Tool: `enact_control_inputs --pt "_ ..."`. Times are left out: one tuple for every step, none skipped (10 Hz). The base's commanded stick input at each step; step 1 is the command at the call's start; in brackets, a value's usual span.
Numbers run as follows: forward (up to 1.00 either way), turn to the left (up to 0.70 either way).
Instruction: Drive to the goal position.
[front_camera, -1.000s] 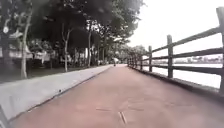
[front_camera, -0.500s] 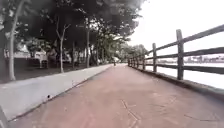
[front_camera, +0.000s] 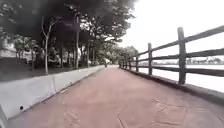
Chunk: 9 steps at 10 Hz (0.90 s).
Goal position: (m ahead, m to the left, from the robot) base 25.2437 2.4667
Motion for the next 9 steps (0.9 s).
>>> enact_control_inputs --pt "1.00 0.00" --pt "1.00 0.00" --pt "1.00 0.00" --pt "1.00 0.00" --pt "1.00 0.00" --pt "1.00 0.00" --pt "1.00 0.00" --pt "1.00 0.00" --pt "1.00 0.00"
